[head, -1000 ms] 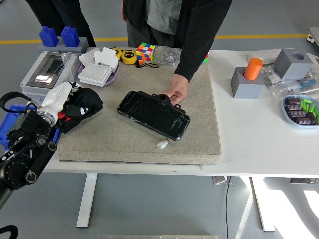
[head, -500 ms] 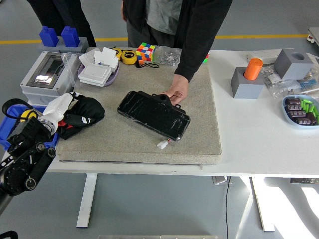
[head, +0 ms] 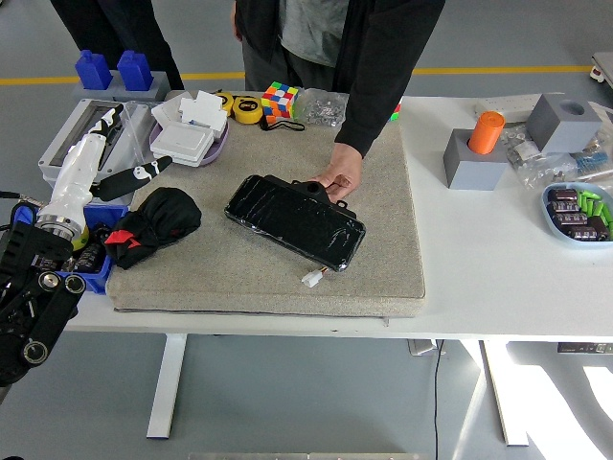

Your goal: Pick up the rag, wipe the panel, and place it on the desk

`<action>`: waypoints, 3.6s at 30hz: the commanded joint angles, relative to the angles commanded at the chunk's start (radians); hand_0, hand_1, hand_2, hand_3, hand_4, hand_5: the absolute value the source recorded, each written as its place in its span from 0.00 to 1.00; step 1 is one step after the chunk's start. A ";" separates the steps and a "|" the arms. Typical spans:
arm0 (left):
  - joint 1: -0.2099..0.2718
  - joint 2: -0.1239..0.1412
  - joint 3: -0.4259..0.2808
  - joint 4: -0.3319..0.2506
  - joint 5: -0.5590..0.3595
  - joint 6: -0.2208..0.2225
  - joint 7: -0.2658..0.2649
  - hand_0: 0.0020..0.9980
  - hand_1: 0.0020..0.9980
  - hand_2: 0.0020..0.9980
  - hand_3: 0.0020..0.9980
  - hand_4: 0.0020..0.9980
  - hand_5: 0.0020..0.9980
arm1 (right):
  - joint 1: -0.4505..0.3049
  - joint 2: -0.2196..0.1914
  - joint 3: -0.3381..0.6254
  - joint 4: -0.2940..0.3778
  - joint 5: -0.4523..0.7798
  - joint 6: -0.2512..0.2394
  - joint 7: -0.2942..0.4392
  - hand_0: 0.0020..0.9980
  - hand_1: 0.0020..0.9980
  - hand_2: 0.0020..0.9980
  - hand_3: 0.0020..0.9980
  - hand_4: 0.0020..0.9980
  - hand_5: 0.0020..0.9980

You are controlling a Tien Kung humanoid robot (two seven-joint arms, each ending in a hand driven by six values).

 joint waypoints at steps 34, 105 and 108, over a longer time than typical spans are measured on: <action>0.159 -0.048 -0.278 -0.093 -0.291 -0.097 -0.105 0.81 0.80 0.81 0.76 1.00 0.35 | 0.019 -0.002 0.043 -0.039 -0.015 0.000 0.000 0.59 0.61 0.56 0.55 0.95 0.38; 0.192 -0.014 -0.312 -0.169 -0.284 -0.084 -0.113 0.62 0.66 0.71 0.73 1.00 0.48 | 0.020 -0.011 0.020 -0.030 -0.001 -0.001 0.003 0.59 0.61 0.56 0.54 0.94 0.38; 0.192 -0.010 -0.311 -0.172 -0.284 -0.085 -0.113 0.62 0.66 0.71 0.73 1.00 0.48 | 0.020 -0.009 0.022 -0.029 0.000 -0.001 0.003 0.59 0.61 0.56 0.54 0.94 0.38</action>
